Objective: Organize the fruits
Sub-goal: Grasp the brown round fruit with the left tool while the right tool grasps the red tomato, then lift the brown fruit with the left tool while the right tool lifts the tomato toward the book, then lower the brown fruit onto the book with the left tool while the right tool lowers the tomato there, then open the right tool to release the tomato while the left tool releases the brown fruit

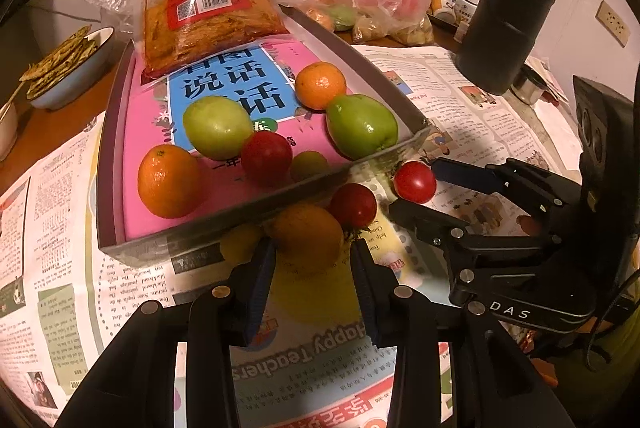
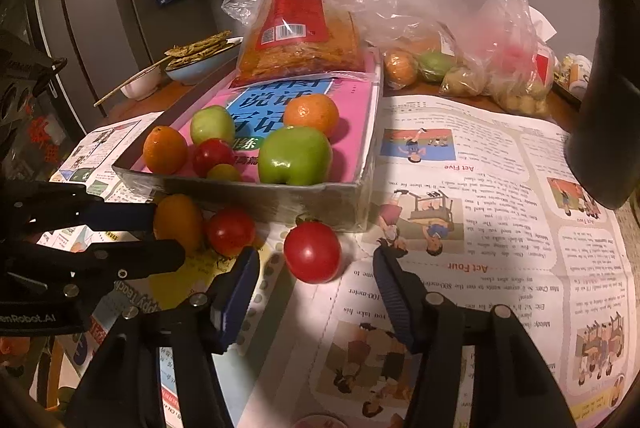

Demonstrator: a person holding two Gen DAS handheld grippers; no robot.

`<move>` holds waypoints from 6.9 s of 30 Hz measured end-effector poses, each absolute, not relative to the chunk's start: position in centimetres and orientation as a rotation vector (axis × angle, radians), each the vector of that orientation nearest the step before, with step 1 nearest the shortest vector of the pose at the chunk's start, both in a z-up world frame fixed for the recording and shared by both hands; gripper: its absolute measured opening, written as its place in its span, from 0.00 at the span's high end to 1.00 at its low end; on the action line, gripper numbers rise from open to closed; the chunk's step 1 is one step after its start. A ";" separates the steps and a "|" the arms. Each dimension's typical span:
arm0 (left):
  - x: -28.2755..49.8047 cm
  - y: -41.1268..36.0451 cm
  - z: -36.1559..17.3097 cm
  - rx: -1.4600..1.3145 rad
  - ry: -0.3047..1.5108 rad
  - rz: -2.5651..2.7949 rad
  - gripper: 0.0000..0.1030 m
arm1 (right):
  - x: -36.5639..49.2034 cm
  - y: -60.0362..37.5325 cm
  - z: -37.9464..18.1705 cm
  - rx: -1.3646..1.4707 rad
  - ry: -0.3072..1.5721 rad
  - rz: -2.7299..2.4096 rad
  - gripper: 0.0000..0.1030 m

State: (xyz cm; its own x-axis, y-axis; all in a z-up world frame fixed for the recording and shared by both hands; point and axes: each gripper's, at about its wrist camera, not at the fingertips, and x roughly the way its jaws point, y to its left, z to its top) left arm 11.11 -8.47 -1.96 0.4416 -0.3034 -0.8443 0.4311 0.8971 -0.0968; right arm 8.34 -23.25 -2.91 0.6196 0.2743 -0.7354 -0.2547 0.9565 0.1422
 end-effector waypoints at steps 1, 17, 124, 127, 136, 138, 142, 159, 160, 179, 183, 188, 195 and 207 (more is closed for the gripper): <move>11.2 -8.5 -1.9 0.141 1.015 -0.459 0.61 | 8.4 -23.3 -2.9 0.024 0.850 0.305 0.47; 11.8 -9.5 -3.2 0.184 1.044 -0.456 0.61 | 8.7 -23.9 -3.0 0.068 0.842 0.326 0.71; 10.9 -6.8 1.5 0.108 0.925 -0.374 0.65 | 5.7 -22.8 2.1 0.109 0.696 0.381 0.71; 12.0 -7.0 1.1 0.103 0.936 -0.369 0.65 | 6.6 -22.9 2.2 0.112 0.695 0.378 0.71; 14.1 -7.5 0.3 0.120 0.945 -0.346 0.66 | 9.3 -23.8 2.3 0.135 0.697 0.339 0.71; 14.4 -7.5 0.2 0.116 0.941 -0.349 0.65 | 9.8 -24.0 2.4 0.140 0.691 0.334 0.71; 14.9 -7.6 0.1 0.125 0.941 -0.331 0.65 | 10.8 -24.6 2.4 0.154 0.692 0.319 0.71; 15.7 -7.0 -0.5 0.107 0.949 -0.322 0.65 | 12.8 -24.9 1.6 0.156 0.704 0.307 0.71; 15.7 -7.0 -0.5 0.108 0.949 -0.321 0.65 | 12.9 -24.9 1.6 0.154 0.703 0.308 0.71; 15.8 -6.9 -0.8 0.091 0.964 -0.327 0.66 | 14.2 -24.3 0.2 0.131 0.731 0.275 0.71; 15.7 -6.8 -0.8 0.089 0.960 -0.330 0.66 | 14.2 -24.0 0.1 0.128 0.727 0.268 0.71; 15.7 -6.8 -0.8 0.092 0.960 -0.329 0.66 | 13.9 -23.5 0.1 0.114 0.724 0.260 0.70; 15.7 -6.9 -0.7 0.096 0.960 -0.318 0.66 | 13.9 -23.5 0.1 0.114 0.726 0.261 0.70; 15.6 -7.0 -0.7 0.097 0.956 -0.308 0.66 | 12.6 -23.1 0.2 0.127 0.719 0.282 0.54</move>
State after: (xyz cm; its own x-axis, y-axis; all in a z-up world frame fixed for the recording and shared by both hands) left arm 15.59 -6.98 -0.71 0.5367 -0.2156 -0.8158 0.3009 0.9521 -0.0536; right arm 12.58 -23.12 0.24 0.7166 0.2974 -0.6309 -0.2109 0.9546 0.2105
